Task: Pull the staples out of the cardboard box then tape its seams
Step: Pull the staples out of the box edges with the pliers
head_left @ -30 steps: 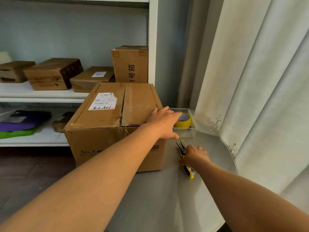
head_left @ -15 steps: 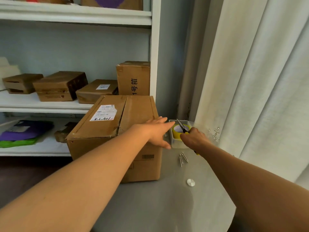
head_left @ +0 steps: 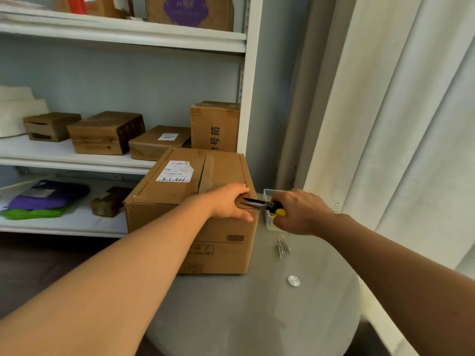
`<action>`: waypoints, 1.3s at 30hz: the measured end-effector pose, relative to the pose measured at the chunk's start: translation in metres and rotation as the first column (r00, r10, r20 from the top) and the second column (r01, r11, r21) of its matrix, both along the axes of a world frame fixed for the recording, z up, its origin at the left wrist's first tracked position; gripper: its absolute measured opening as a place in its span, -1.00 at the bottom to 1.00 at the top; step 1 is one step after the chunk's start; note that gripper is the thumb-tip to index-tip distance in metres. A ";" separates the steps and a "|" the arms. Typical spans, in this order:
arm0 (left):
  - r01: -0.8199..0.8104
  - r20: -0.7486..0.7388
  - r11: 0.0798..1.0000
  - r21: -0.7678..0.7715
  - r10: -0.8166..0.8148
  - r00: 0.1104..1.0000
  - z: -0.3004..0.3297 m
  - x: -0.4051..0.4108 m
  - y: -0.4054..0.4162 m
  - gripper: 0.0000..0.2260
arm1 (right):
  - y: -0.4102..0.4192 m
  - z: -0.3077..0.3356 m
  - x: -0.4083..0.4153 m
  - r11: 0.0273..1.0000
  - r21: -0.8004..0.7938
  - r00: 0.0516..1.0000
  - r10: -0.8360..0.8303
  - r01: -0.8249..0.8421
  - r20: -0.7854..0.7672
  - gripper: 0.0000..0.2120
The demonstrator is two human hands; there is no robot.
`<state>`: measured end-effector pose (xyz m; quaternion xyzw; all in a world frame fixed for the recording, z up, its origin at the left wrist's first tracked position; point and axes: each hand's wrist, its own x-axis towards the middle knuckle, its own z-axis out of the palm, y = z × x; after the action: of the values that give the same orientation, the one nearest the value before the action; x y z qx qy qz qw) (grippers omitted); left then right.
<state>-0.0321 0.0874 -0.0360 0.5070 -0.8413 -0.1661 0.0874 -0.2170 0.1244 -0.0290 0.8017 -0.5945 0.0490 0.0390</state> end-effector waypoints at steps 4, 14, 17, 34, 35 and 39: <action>-0.018 -0.017 1.000 0.007 0.018 1.000 -0.001 -0.001 -0.003 -0.23 | 0.004 0.000 -0.008 0.999 0.032 1.000 -0.021 0.021 0.002 -0.76; 0.027 -0.199 1.000 0.011 -0.024 0.980 0.001 0.005 0.006 -0.51 | 0.007 0.000 -0.021 0.997 -0.044 0.992 0.059 -0.064 -0.110 -0.71; 0.029 -0.204 1.000 0.010 -0.026 0.979 0.001 0.005 0.007 -0.51 | 0.003 0.000 -0.021 0.995 -0.061 0.988 0.064 -0.074 -0.141 -0.72; 0.043 -0.221 0.999 0.020 -0.038 0.974 -0.002 0.006 0.002 -0.52 | 0.015 -0.037 -0.017 0.988 -0.151 1.000 -0.029 0.028 -0.003 -0.70; 0.043 -0.225 0.999 0.023 -0.037 0.974 -0.002 0.005 0.003 -0.52 | 0.013 -0.036 -0.020 0.985 -0.173 1.000 -0.018 0.015 -0.016 -0.69; 0.044 -0.218 0.999 0.022 -0.038 0.975 -0.002 0.005 0.002 -0.52 | 0.006 -0.019 -0.025 0.963 -0.253 0.984 0.048 -0.092 -0.174 -0.75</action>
<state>-0.0269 0.0892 -0.0383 0.4693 -0.8346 -0.2336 0.1690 -0.2422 0.1308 -0.0481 0.8114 -0.5489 0.0608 0.1914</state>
